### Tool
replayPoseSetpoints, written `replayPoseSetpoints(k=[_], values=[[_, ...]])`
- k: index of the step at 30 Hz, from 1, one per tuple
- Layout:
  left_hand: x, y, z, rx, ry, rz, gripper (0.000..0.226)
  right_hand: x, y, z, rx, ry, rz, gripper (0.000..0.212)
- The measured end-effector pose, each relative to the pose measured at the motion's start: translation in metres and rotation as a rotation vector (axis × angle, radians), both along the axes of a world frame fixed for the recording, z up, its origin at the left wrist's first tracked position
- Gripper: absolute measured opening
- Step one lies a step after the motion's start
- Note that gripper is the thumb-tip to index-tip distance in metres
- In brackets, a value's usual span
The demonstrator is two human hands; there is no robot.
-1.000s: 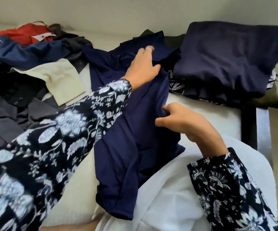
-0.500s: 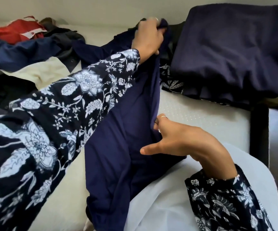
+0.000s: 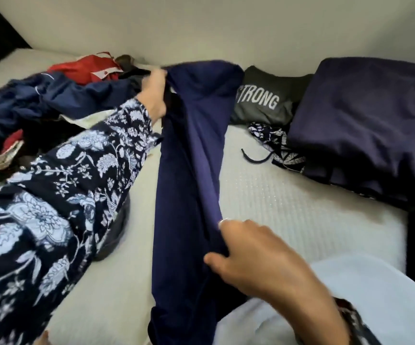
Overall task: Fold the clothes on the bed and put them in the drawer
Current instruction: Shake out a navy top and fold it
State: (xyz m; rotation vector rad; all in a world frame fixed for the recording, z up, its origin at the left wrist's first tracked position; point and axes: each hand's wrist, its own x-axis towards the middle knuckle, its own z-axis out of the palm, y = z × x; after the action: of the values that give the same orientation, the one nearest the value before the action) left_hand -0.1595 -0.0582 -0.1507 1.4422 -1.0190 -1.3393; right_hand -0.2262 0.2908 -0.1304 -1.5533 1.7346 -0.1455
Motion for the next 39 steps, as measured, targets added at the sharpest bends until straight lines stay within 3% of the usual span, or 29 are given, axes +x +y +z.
replayPoseSetpoints(k=[2,4,7,13,16,17,19,23,25,27,31,34,39], values=[[0.021,0.013,-0.016,0.158,-0.066,-0.098,0.02,0.015,-0.003,-0.014,0.045,0.046,0.128,0.027],[0.033,0.019,-0.03,0.268,-0.134,-0.136,0.036,0.019,-0.003,-0.026,0.092,0.119,0.198,0.034],[0.033,0.015,-0.033,0.261,-0.101,-0.152,0.059,0.018,-0.004,-0.029,0.079,0.179,0.196,0.04],[0.017,0.022,-0.03,0.264,-0.277,-0.22,0.022,0.025,0.0,-0.024,0.031,0.206,0.153,0.012],[0.02,0.014,-0.04,0.223,-0.355,-0.222,0.034,0.036,0.002,-0.018,0.02,0.2,0.163,0.022],[0.021,0.01,-0.043,0.187,-0.354,-0.206,0.038,0.04,0.001,-0.015,0.027,0.191,0.162,0.027],[0.024,0.003,-0.048,0.095,-0.316,-0.138,0.02,0.046,0.0,-0.01,0.045,0.182,0.148,0.031],[0.033,-0.001,-0.056,0.059,-0.286,-0.127,0.01,0.066,0.001,-0.01,0.194,0.023,0.214,0.011],[0.038,0.003,-0.06,0.087,-0.32,-0.174,0.022,0.075,0.003,-0.019,0.263,-0.047,0.253,0.051],[0.045,0.009,-0.063,0.027,-0.423,-0.223,0.023,0.077,0.002,-0.02,0.226,-0.014,0.207,0.068],[0.07,0.042,-0.065,-0.222,-0.739,-0.287,0.044,0.052,-0.001,-0.02,-0.03,0.117,0.034,0.029],[0.094,0.095,-0.069,-0.311,-0.915,-0.356,0.042,0.026,-0.002,-0.025,-0.06,0.251,-0.034,0.009],[0.145,0.208,-0.079,-0.246,-1.024,-0.399,0.037,0.011,0.004,-0.036,0.121,0.3,0.084,0.03]])
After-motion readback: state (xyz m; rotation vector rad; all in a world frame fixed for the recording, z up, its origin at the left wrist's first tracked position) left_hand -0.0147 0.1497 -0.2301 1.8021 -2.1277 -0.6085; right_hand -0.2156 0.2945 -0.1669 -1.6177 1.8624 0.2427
